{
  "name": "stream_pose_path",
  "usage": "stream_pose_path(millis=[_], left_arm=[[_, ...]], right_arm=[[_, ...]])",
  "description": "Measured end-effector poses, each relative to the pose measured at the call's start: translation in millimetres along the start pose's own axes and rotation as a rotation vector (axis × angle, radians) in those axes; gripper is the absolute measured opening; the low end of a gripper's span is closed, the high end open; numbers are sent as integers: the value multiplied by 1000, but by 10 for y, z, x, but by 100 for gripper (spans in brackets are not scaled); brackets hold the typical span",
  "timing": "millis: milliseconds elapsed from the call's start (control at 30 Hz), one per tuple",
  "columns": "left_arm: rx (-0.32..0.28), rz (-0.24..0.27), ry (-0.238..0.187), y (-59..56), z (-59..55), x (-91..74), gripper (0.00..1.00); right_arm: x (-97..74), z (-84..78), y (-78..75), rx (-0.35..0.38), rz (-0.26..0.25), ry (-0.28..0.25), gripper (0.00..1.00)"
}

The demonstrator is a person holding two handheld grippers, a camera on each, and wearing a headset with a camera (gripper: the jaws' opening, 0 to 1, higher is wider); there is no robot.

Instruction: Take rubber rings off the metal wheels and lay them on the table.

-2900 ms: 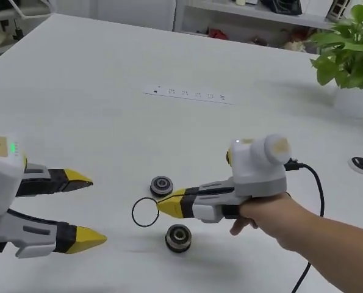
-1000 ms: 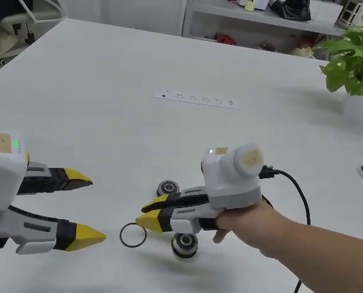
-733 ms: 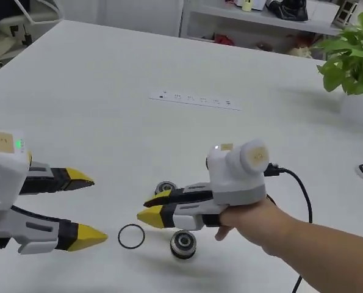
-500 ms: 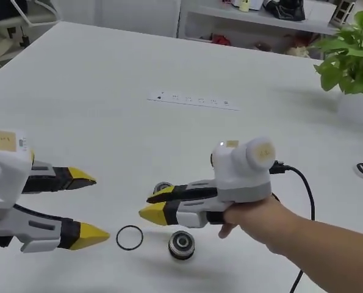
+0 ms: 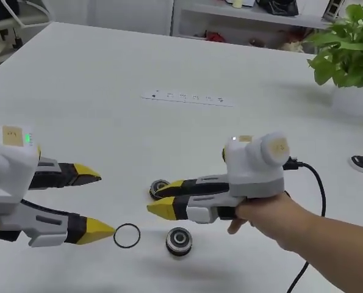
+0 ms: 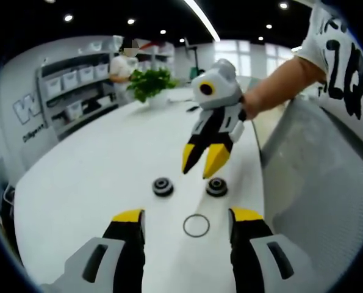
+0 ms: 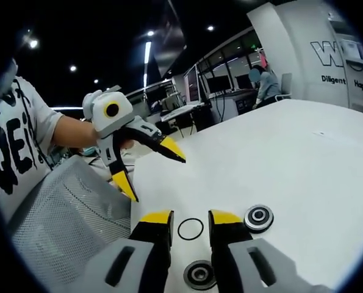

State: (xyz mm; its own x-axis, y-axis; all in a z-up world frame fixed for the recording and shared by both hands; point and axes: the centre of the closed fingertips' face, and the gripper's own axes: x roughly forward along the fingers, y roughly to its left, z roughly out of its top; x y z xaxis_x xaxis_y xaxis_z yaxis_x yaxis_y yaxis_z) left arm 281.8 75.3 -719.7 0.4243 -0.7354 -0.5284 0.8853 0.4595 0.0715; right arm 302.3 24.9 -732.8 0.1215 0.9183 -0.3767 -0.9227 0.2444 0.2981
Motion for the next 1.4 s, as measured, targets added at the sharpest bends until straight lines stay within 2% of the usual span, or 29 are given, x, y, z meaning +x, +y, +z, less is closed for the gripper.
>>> stream_pose_path(millis=[733,1400], left_arm=[[25,-45,-17,-71,165,232,55],[29,-97,-8,-171,188,462,54]], right_arm=[[-308,-98,-134,18,-60,-25,22],[-480,-228,-219,22,-93,-32,23]])
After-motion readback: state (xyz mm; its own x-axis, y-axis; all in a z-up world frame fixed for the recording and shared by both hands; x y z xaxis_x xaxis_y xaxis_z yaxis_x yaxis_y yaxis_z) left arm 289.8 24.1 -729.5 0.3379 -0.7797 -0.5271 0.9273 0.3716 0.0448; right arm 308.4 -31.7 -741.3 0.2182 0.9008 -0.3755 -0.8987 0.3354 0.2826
